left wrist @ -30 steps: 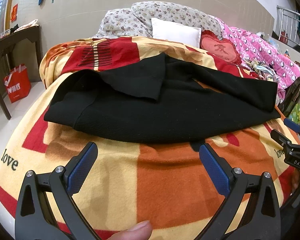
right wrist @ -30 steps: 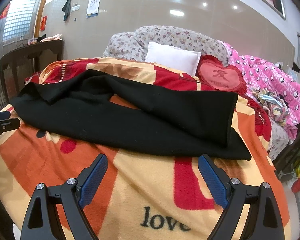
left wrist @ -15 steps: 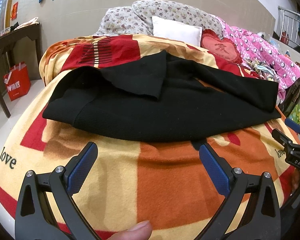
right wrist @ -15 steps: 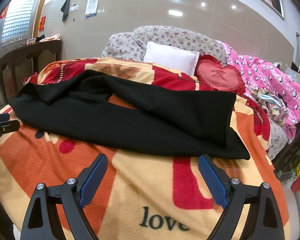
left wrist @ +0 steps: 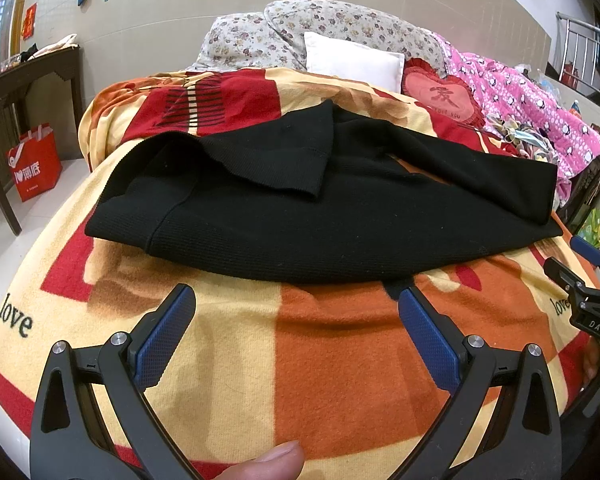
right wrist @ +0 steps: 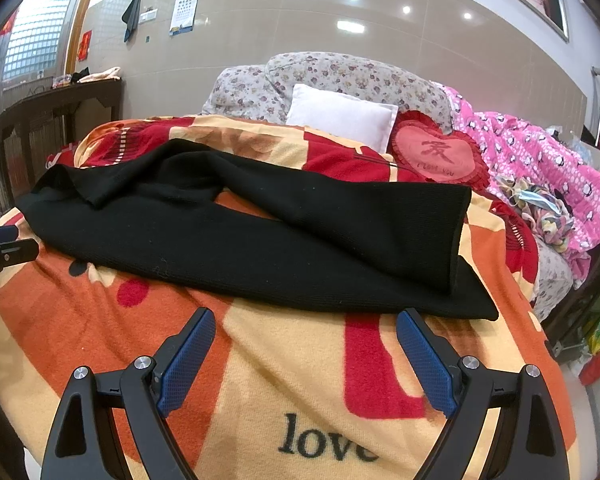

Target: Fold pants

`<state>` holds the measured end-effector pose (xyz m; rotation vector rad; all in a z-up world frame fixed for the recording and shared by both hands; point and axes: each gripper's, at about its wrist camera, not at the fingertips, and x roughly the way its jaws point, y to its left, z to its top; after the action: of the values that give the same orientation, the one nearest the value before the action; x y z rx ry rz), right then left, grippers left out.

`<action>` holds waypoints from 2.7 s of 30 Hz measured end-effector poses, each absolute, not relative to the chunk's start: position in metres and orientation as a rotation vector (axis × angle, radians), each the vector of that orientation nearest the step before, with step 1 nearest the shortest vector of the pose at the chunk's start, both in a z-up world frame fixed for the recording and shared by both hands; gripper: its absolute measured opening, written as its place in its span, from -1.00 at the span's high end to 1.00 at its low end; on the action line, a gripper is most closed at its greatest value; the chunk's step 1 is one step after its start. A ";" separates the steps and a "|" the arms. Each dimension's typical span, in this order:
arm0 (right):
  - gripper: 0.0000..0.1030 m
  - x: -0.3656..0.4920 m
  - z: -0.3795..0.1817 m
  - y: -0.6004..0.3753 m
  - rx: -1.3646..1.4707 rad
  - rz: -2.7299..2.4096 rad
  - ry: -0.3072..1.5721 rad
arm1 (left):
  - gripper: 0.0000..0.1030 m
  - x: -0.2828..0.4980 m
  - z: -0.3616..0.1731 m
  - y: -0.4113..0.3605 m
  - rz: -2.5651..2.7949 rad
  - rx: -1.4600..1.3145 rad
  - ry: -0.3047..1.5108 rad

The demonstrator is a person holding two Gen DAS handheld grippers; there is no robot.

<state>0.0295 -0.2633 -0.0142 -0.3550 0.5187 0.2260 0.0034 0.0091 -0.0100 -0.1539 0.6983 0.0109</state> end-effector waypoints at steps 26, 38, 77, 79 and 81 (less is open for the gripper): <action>-0.76 0.029 -0.012 -0.265 -0.357 0.223 0.518 | -0.98 0.004 -0.010 0.009 0.010 -0.154 0.700; -0.76 0.029 -0.012 -0.265 -0.362 0.220 0.517 | -0.98 0.004 -0.009 0.009 0.010 -0.155 0.701; -0.76 0.027 -0.010 -0.267 -0.388 0.220 0.505 | -0.98 -0.018 -0.004 0.065 -0.312 -0.416 0.664; -0.76 0.027 -0.010 -0.267 -0.389 0.219 0.505 | -0.98 -0.022 -0.002 0.076 -0.299 -0.462 0.638; -0.76 0.027 -0.010 -0.267 -0.389 0.219 0.505 | -0.98 -0.024 -0.001 0.084 -0.268 -0.479 0.625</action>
<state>0.0270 -0.2670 -0.0104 -0.3891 0.5049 0.2186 -0.0241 0.0837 -0.0006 -0.4787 0.6248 -0.2677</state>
